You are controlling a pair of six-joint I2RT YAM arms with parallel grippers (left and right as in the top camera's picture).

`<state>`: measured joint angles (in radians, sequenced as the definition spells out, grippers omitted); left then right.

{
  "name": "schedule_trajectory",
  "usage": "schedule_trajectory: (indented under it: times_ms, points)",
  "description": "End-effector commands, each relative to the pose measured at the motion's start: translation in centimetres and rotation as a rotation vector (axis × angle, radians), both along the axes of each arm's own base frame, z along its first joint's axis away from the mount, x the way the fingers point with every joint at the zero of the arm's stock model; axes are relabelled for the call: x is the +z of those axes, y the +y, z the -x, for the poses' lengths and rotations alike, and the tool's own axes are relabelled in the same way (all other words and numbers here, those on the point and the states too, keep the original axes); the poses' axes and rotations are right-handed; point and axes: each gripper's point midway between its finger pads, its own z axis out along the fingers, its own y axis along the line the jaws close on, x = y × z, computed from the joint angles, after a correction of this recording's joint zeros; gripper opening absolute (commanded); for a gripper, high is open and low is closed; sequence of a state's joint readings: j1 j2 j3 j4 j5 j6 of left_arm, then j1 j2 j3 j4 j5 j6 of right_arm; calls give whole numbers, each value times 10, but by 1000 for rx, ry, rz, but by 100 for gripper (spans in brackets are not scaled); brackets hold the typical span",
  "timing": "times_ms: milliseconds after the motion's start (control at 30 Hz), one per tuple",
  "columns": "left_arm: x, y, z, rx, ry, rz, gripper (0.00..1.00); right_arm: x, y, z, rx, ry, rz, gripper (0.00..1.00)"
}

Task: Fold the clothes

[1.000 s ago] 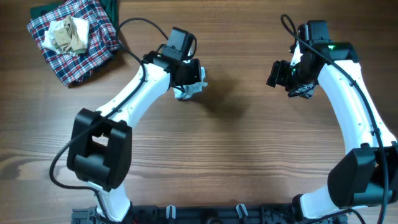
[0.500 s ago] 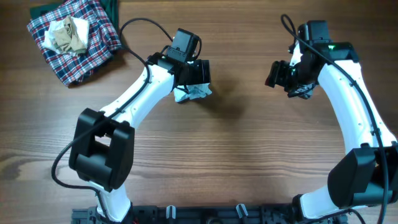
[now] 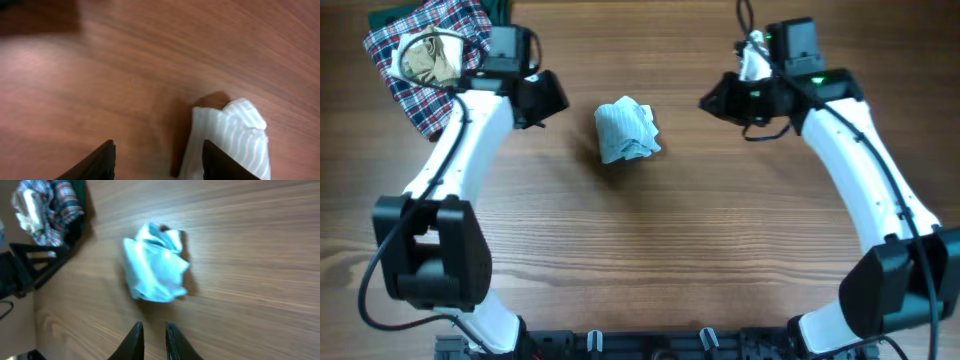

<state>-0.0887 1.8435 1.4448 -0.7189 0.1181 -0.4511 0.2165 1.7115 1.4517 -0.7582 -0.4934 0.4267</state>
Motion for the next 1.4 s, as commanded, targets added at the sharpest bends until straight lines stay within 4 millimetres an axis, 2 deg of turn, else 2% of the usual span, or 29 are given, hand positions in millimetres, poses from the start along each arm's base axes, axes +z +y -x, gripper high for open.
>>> schedule_trajectory:
  times_ms: [0,67,167,233,300,333,433,600,800,900,1133,1367]
  points:
    - [11,-1,6,-7,11,39,55,-39,23,-6,-82,111,48,14]
    - [10,-2,9,-9,23,39,54,-63,32,-6,-71,155,65,12]
    - [9,-8,12,-25,31,49,51,-108,54,-6,-21,238,37,4]
    - [8,-17,13,-46,36,66,50,-129,50,-8,-46,269,69,4]
    - [8,-32,15,-81,40,89,45,-143,40,-11,-74,282,107,4]
    - [8,-45,16,-112,38,103,39,-142,39,-13,-77,277,106,4]
    - [9,-67,17,-156,21,106,30,-142,41,-14,-72,268,102,4]
    - [-8,-88,18,-156,55,116,29,-140,55,-17,-49,233,91,4]
    - [-32,-104,23,-191,113,147,25,-139,56,-20,-49,216,84,4]
    - [-40,-120,24,-225,121,174,24,-139,59,-23,-57,210,74,4]
    - [-46,-131,28,-228,138,178,22,-137,69,-19,-41,218,51,4]
    - [-46,-131,30,-230,146,177,21,-150,90,-5,-24,268,47,4]
